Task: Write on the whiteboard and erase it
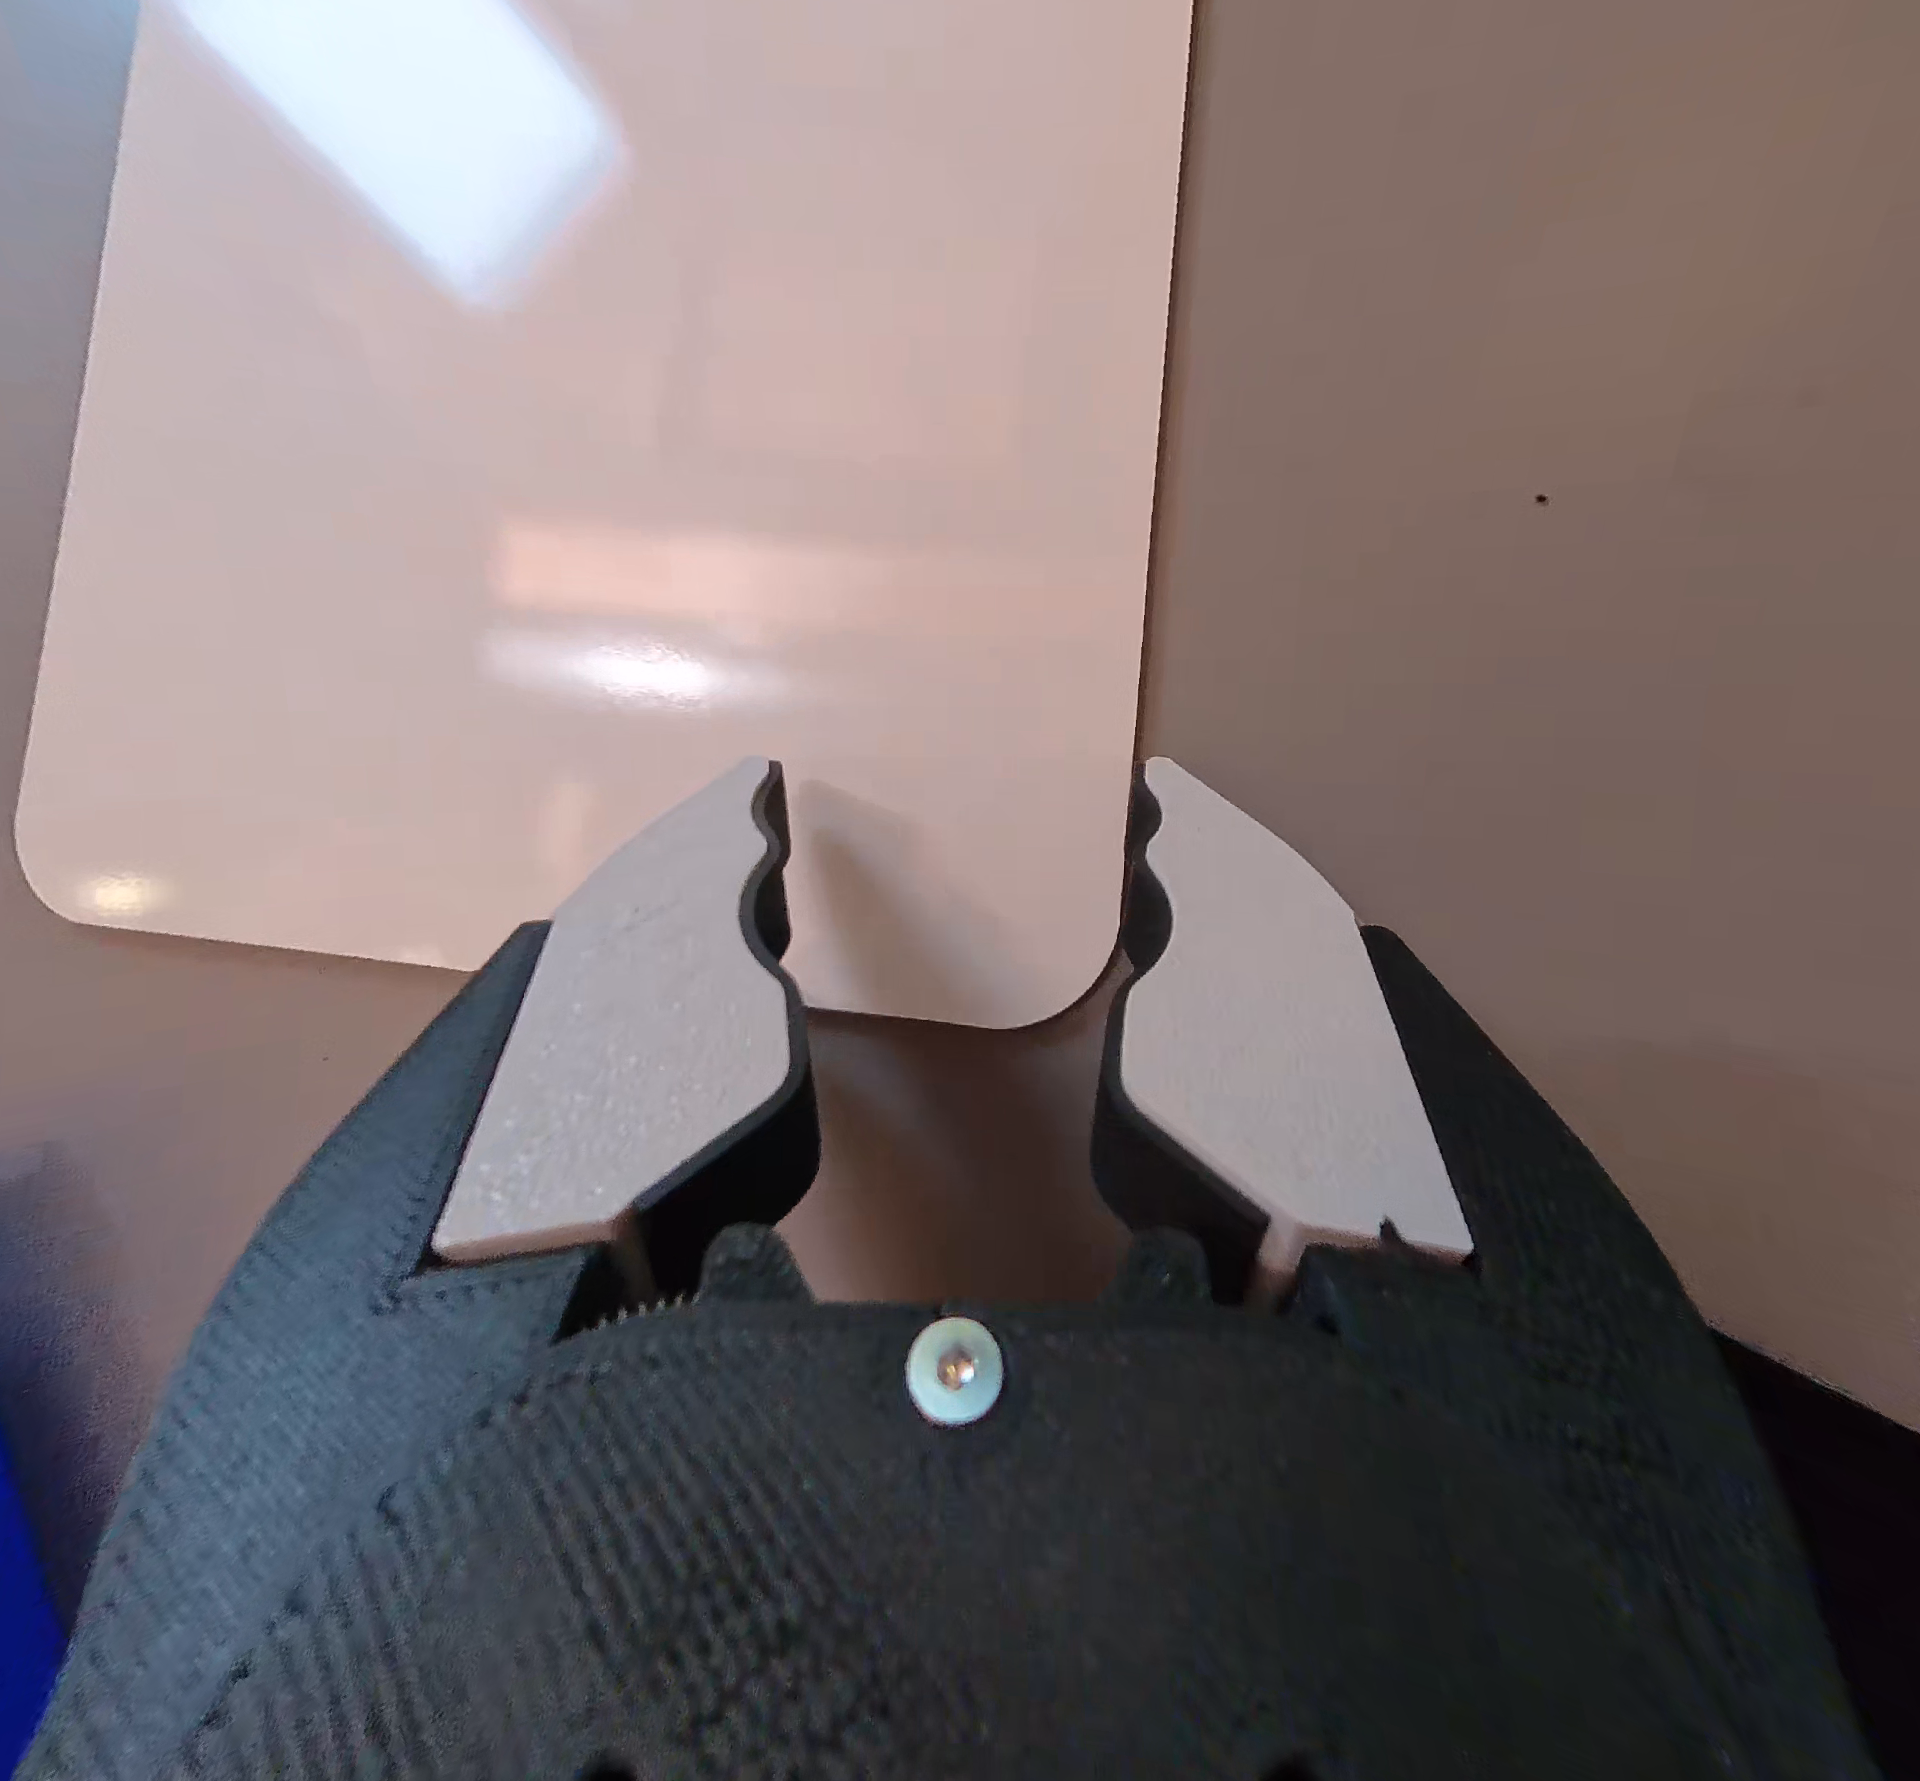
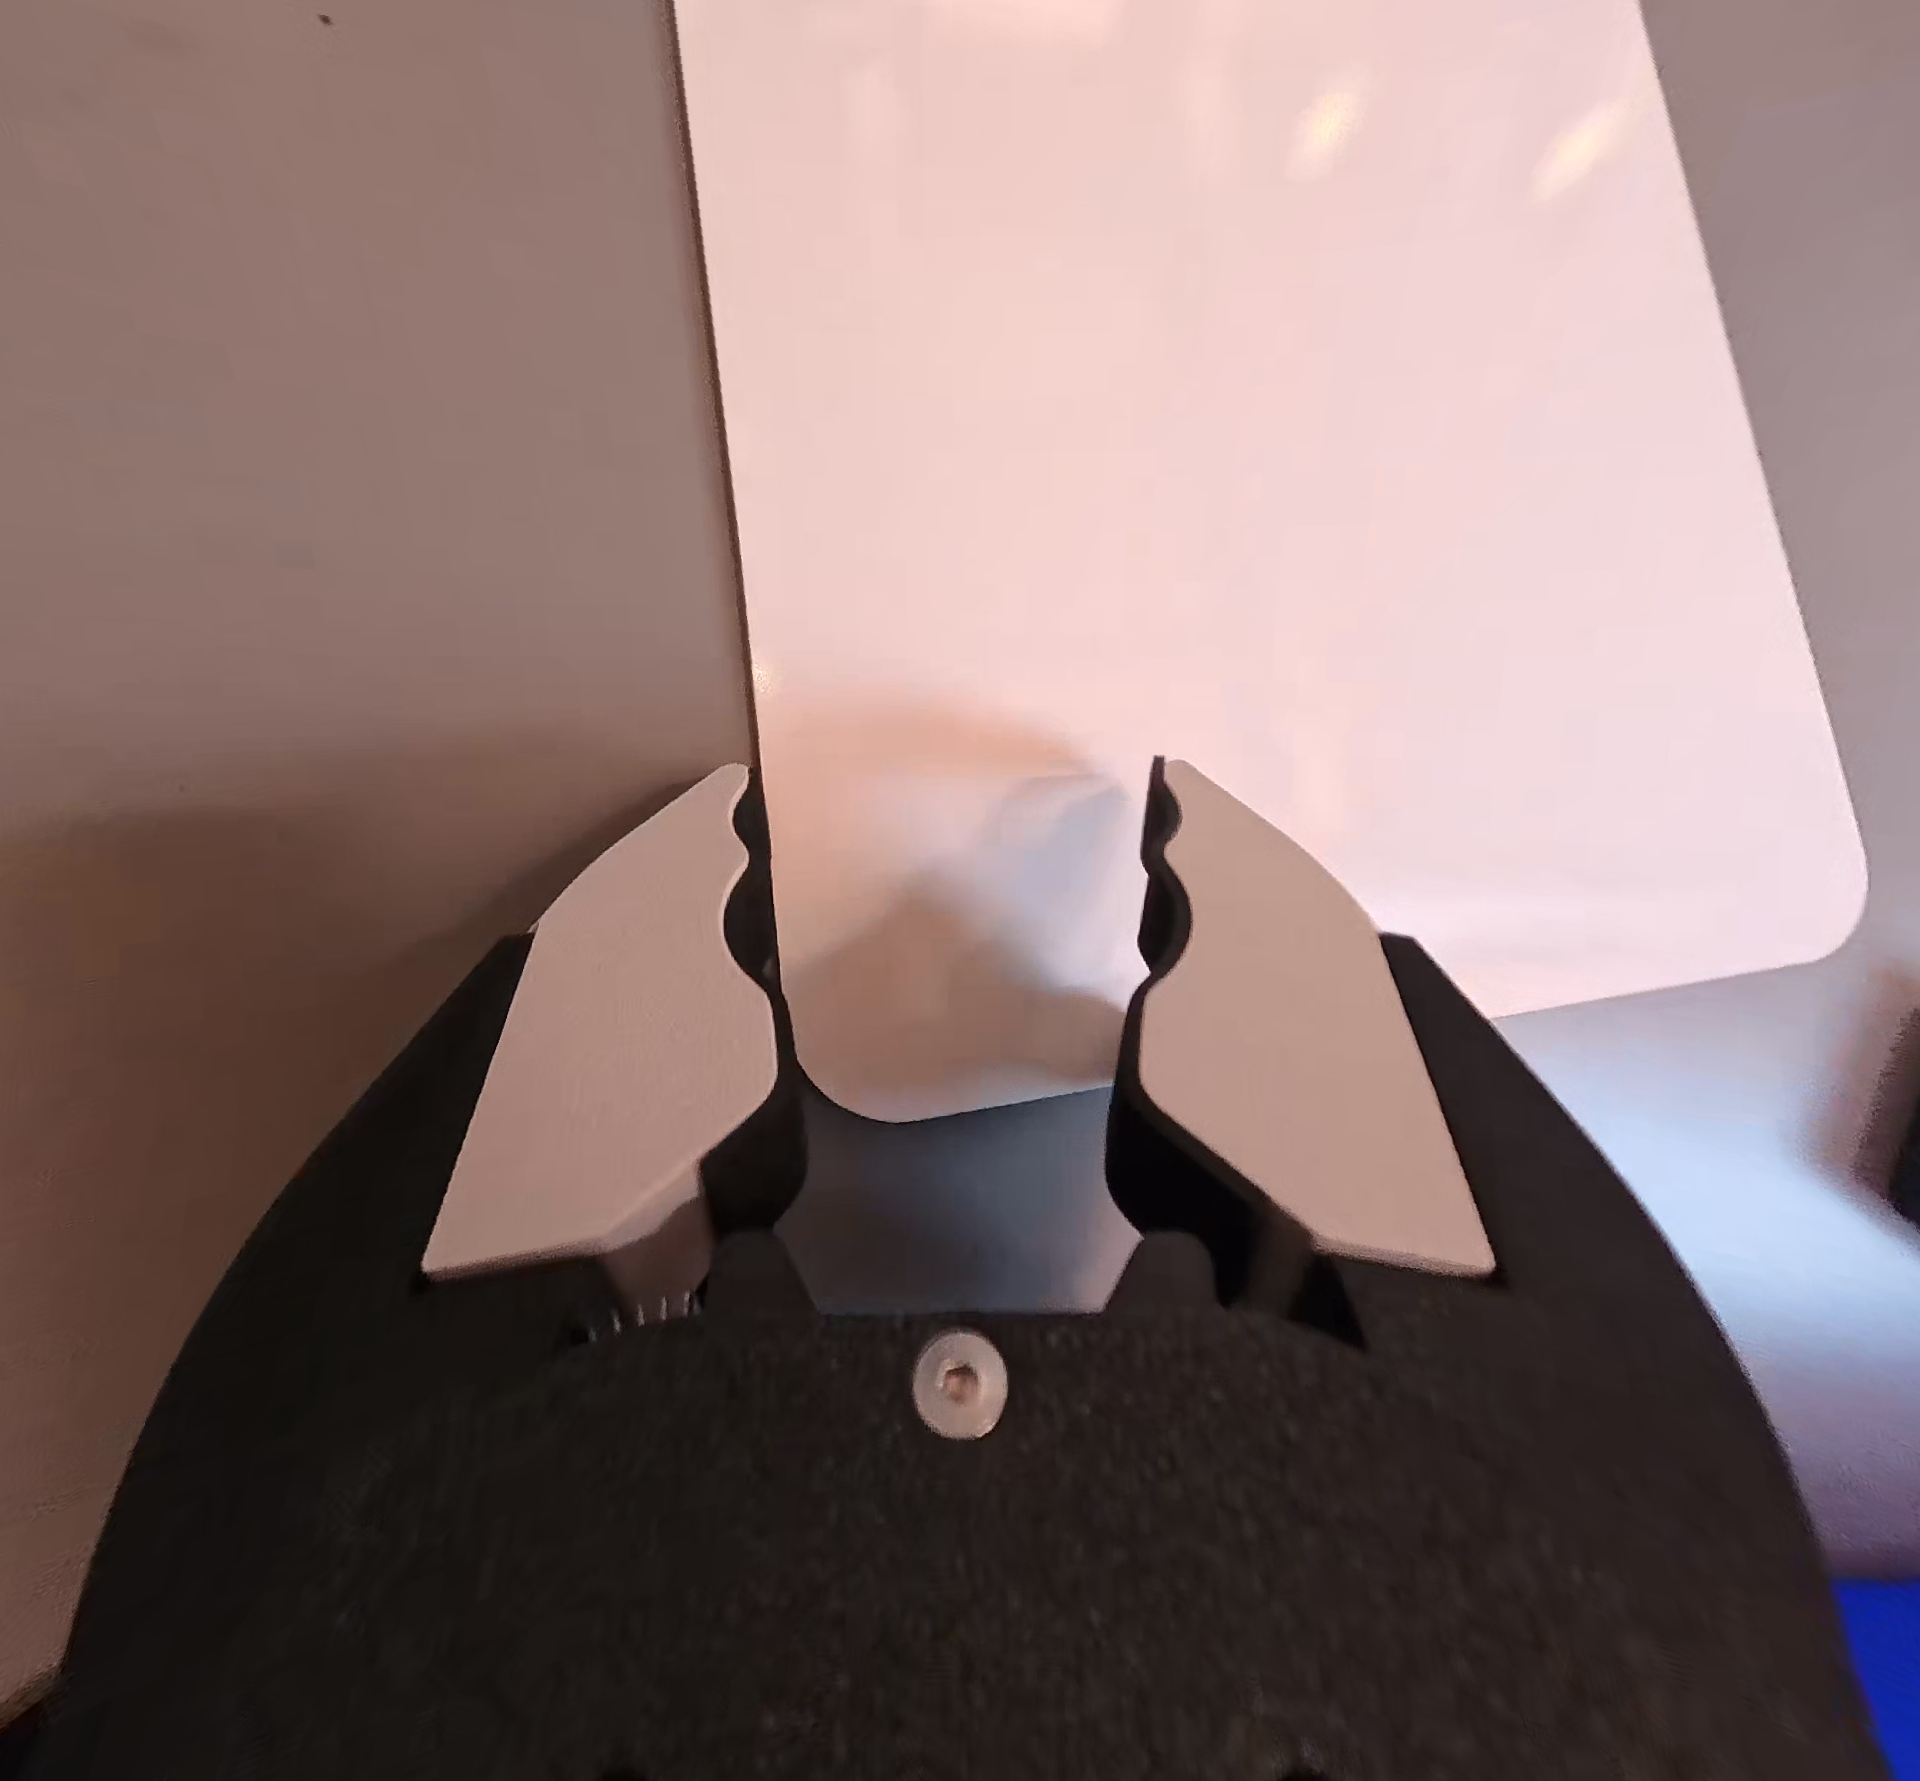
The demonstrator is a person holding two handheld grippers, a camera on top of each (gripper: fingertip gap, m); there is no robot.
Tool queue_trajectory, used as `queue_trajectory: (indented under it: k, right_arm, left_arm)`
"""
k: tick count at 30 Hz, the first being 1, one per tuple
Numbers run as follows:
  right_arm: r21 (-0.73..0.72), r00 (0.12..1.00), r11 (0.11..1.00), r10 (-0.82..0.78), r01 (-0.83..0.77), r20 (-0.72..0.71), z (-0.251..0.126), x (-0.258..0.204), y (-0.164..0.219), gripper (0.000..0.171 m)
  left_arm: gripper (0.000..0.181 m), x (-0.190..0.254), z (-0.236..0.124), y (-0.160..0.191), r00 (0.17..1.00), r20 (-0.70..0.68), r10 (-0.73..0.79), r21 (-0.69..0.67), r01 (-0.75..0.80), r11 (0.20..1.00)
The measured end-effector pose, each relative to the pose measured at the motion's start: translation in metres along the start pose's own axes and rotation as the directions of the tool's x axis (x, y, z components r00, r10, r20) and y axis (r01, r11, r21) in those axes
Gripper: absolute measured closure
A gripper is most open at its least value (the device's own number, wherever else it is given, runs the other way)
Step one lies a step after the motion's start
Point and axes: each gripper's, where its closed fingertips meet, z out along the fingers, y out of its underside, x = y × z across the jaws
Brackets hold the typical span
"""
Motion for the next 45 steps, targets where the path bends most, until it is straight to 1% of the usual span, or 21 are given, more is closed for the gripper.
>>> queue_trajectory:
  k: [5,6,7,8,9,10,11,13,16,18,20,24,26,31,32,34,37,39,41,43,45]
  right_arm:
    - [-0.001,1.0,1.0,0.002,-0.002,-0.016,-0.002,0.005,0.002,0.103]
    - [0.015,1.0,1.0,-0.002,0.002,-0.016,-0.003,0.007,-0.001,0.102]
    - [0.075,1.0,0.997,0.015,-0.013,-0.022,-0.007,0.007,-0.013,0.103]
    - [0.162,0.998,0.986,0.049,-0.041,-0.045,-0.018,0.014,-0.028,0.106]
    - [0.253,0.993,0.965,0.088,-0.066,-0.078,-0.032,0.025,-0.044,0.108]
    - [0.34,0.985,0.937,0.124,-0.075,-0.124,-0.048,0.04,-0.062,0.111]
    - [0.425,0.973,0.903,0.156,-0.071,-0.168,-0.065,0.056,-0.079,0.113]
    - [0.574,0.935,0.817,0.239,-0.047,-0.263,-0.097,0.089,-0.109,0.115]
    - [0.698,0.838,0.716,0.368,0.021,-0.403,-0.133,0.136,-0.127,0.12]
    - [0.749,0.756,0.66,0.459,0.062,-0.467,-0.148,0.158,-0.123,0.127]
    - [0.77,0.66,0.632,0.542,0.086,-0.519,-0.157,0.173,-0.109,0.142]
    - [0.756,0.521,0.647,0.615,0.096,-0.592,-0.165,0.185,-0.086,0.162]
    - [0.755,0.481,0.65,0.635,0.09,-0.604,-0.168,0.188,-0.078,0.168]
    - [0.752,0.461,0.657,0.65,0.059,-0.604,-0.164,0.196,-0.069,0.171]
    - [0.748,0.458,0.661,0.647,0.061,-0.61,-0.165,0.197,-0.069,0.171]
    - [0.749,0.459,0.66,0.648,0.059,-0.607,-0.165,0.198,-0.069,0.171]
    - [0.748,0.468,0.661,0.645,0.053,-0.604,-0.163,0.199,-0.068,0.171]
    - [0.742,0.478,0.669,0.637,0.047,-0.604,-0.16,0.199,-0.067,0.171]
    - [0.739,0.487,0.673,0.634,0.036,-0.601,-0.158,0.2,-0.065,0.171]
    - [0.737,0.495,0.675,0.633,0.023,-0.596,-0.155,0.2,-0.063,0.171]
    - [0.74,0.498,0.673,0.638,0.01,-0.587,-0.153,0.202,-0.062,0.171]
  left_arm:
    - [0.117,-0.005,0.001,-0.003,0.999,0.025,0.02,0.006,-0.02,1.0]
    - [0.117,-0.006,-0.002,-0.006,0.999,0.045,0.03,0.034,-0.032,0.999]
    - [0.12,-0.012,-0.009,-0.019,0.995,0.089,0.033,0.117,-0.043,0.992]
    - [0.129,-0.022,-0.023,-0.038,0.989,0.149,0.011,0.245,-0.048,0.968]
    - [0.142,-0.037,-0.047,-0.06,0.972,0.229,-0.046,0.399,-0.051,0.915]
    - [0.152,-0.055,-0.076,-0.08,0.946,0.296,-0.129,0.557,-0.061,0.829]
    - [0.16,-0.072,-0.104,-0.091,0.917,0.336,-0.214,0.664,-0.069,0.745]
    - [0.164,-0.108,-0.144,-0.093,0.829,0.418,-0.372,0.756,-0.091,0.648]
    - [0.179,-0.153,-0.178,-0.076,0.657,0.487,-0.575,0.809,-0.091,0.581]
    - [0.181,-0.177,-0.189,-0.054,0.523,0.523,-0.673,0.814,-0.071,0.577]
    - [0.181,-0.194,-0.19,-0.031,0.424,0.53,-0.734,0.82,-0.036,0.571]
    - [0.181,-0.221,-0.181,0.009,0.283,0.595,-0.752,0.775,0.047,0.63]
    - [0.181,-0.23,-0.175,0.024,0.243,0.613,-0.752,0.759,0.086,0.646]
    - [0.181,-0.249,-0.165,0.042,0.216,0.664,-0.716,0.694,0.178,0.697]
    - [0.181,-0.257,-0.161,0.047,0.227,0.674,-0.703,0.662,0.237,0.711]
    - [0.18,-0.277,-0.148,0.062,0.249,0.662,-0.707,0.604,0.382,0.7]
    - [0.151,-0.301,-0.114,0.094,0.277,0.585,-0.762,0.466,0.654,0.595]
    - [0.137,-0.306,-0.093,0.118,0.27,0.566,-0.779,0.343,0.782,0.52]
    - [0.138,-0.313,-0.086,0.129,0.244,0.56,-0.792,0.318,0.819,0.477]
    - [0.134,-0.314,-0.076,0.133,0.222,0.505,-0.834,0.301,0.86,0.411]
    - [0.136,-0.316,-0.071,0.138,0.205,0.487,-0.849,0.287,0.881,0.377]
